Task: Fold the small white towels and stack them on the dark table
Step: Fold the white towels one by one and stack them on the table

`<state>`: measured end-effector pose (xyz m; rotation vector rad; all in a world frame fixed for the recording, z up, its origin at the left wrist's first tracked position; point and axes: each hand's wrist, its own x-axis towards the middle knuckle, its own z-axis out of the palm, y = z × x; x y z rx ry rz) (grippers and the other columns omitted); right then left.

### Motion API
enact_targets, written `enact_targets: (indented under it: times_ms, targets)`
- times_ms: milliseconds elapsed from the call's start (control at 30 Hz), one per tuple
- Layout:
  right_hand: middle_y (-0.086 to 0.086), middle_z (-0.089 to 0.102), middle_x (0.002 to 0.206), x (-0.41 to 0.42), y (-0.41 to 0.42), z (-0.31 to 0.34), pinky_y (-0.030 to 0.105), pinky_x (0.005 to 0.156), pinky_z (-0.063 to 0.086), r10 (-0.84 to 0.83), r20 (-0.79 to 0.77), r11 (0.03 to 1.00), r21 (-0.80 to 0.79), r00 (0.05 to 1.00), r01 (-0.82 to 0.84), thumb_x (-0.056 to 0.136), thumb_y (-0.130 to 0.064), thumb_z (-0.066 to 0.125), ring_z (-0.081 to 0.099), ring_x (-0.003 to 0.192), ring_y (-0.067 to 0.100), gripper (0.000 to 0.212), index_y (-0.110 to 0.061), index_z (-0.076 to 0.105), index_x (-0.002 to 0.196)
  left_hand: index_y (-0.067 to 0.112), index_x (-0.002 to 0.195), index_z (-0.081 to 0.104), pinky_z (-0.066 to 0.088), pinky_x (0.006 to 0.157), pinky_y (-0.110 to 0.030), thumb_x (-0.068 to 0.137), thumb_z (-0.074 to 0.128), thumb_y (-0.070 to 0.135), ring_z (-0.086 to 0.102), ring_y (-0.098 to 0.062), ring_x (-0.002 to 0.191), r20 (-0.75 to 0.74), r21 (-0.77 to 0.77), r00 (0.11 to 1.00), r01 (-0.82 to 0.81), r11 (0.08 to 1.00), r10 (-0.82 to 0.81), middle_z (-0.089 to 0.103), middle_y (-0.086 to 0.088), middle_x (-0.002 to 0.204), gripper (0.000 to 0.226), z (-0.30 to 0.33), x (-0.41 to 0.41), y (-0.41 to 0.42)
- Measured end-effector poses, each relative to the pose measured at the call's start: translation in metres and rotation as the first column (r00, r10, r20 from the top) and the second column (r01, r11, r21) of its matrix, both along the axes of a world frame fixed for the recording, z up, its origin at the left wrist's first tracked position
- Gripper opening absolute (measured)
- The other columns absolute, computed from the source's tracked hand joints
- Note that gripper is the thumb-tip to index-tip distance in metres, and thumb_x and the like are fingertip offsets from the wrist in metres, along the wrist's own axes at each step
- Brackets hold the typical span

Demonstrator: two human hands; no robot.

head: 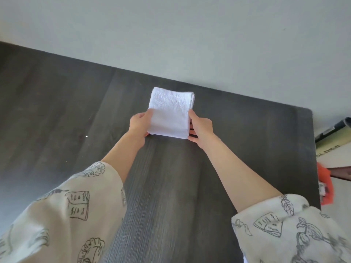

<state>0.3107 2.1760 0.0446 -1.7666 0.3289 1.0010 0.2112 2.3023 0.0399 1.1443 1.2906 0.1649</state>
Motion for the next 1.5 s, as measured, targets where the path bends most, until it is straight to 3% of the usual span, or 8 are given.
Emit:
enact_targets:
  times_ms: [233, 367, 533, 733, 833, 967, 1100, 1500]
  targets:
    - [0.008, 0.066, 0.099, 0.039, 0.056, -0.006, 0.032, 0.062, 0.056, -0.03, 0.091, 1.0, 0.005, 0.995, 0.03, 0.086, -0.044, 0.056, 0.065, 0.09, 0.025, 0.032, -0.012, 0.058, 0.079, 0.019, 0.092, 0.057, 0.049, 0.081, -0.03, 0.094, 0.043, 0.034, 0.057, -0.016, 0.081, 0.084, 0.003, 0.992, -0.093, 0.996, 0.092, 0.059, 0.002, 0.092, 0.021, 0.001, 0.046, 0.047]
    - [0.008, 0.065, 0.101, 0.051, 0.071, -0.008, 0.042, 0.078, 0.057, -0.026, 0.144, 0.999, -0.04, 0.989, 0.032, 0.085, -0.048, 0.053, 0.064, 0.086, 0.025, 0.039, -0.01, 0.058, 0.09, 0.016, 0.096, 0.055, 0.045, 0.065, -0.025, 0.095, 0.04, 0.033, 0.052, -0.014, 0.067, 0.126, -0.021, 0.991, -0.043, 0.999, 0.045, 0.056, 0.004, 0.078, 0.023, 0.001, 0.056, 0.06]
    - [0.008, 0.067, 0.098, 0.046, 0.064, -0.008, 0.035, 0.068, 0.058, -0.031, 0.15, 0.999, -0.039, 0.988, 0.038, 0.089, -0.046, 0.047, 0.066, 0.088, 0.024, 0.038, -0.012, 0.058, 0.077, 0.02, 0.092, 0.055, 0.043, 0.075, -0.026, 0.096, 0.032, 0.04, 0.053, -0.013, 0.078, 0.055, 0.025, 0.998, 0.042, 0.999, -0.043, 0.057, 0.005, 0.087, 0.031, -0.002, 0.049, 0.06]
    - [0.016, 0.065, 0.106, 0.01, 0.028, 0.004, 0.036, 0.083, 0.053, -0.045, 0.082, 0.998, -0.037, 0.996, 0.048, 0.096, -0.035, 0.04, 0.059, 0.085, 0.022, 0.042, -0.001, 0.059, 0.113, 0.019, 0.128, 0.048, 0.04, 0.093, -0.034, 0.099, 0.022, 0.041, 0.049, -0.016, 0.106, -0.033, 0.063, 0.993, 0.119, 0.991, -0.117, 0.052, 0.007, 0.119, 0.045, 0.0, 0.008, 0.041]
    - [0.017, 0.063, 0.116, -0.026, -0.002, 0.011, 0.038, 0.092, 0.05, -0.057, 0.01, 0.997, -0.051, 0.998, 0.057, 0.095, -0.025, 0.041, 0.063, 0.096, 0.026, 0.038, 0.002, 0.057, 0.116, 0.017, 0.126, 0.049, 0.04, 0.09, -0.033, 0.099, 0.025, 0.035, 0.049, -0.017, 0.103, -0.044, 0.02, 0.993, 0.107, 0.994, -0.106, 0.048, 0.007, 0.114, 0.04, 0.005, -0.028, 0.016]
    - [0.012, 0.062, 0.111, -0.078, -0.048, 0.026, 0.037, 0.094, 0.048, -0.016, -0.058, 0.997, -0.074, 0.998, 0.011, 0.094, -0.024, 0.044, 0.06, 0.093, 0.021, 0.029, -0.005, 0.058, 0.111, 0.025, 0.08, 0.052, 0.041, 0.079, -0.029, 0.095, 0.037, 0.022, 0.048, -0.018, 0.086, -0.085, 0.007, 0.979, 0.186, 0.983, -0.185, 0.052, 0.002, 0.09, 0.022, 0.01, -0.083, -0.031]
    - [0.011, 0.061, 0.12, -0.133, -0.104, 0.042, 0.035, 0.09, 0.048, -0.004, -0.05, 0.999, -0.05, 0.999, 0.002, 0.095, -0.026, 0.044, 0.059, 0.11, 0.024, 0.032, -0.007, 0.054, 0.118, 0.015, 0.137, 0.043, 0.036, 0.103, -0.03, 0.096, 0.04, 0.022, 0.045, -0.024, 0.126, -0.161, 0.127, 0.932, 0.345, 0.93, -0.324, 0.048, -0.002, 0.138, 0.042, 0.016, -0.139, -0.09]
    - [0.006, 0.065, 0.099, -0.238, -0.298, 0.08, 0.032, 0.086, 0.05, -0.255, 0.142, 0.966, -0.002, 0.956, 0.258, 0.092, -0.021, 0.049, 0.062, 0.091, 0.02, 0.02, -0.009, 0.062, 0.102, 0.021, 0.137, 0.042, 0.037, 0.107, -0.038, 0.096, 0.037, 0.023, 0.047, -0.02, 0.121, -0.066, -0.066, 0.802, 0.591, 0.804, -0.594, 0.049, 0.001, 0.132, 0.041, 0.041, -0.235, -0.284]
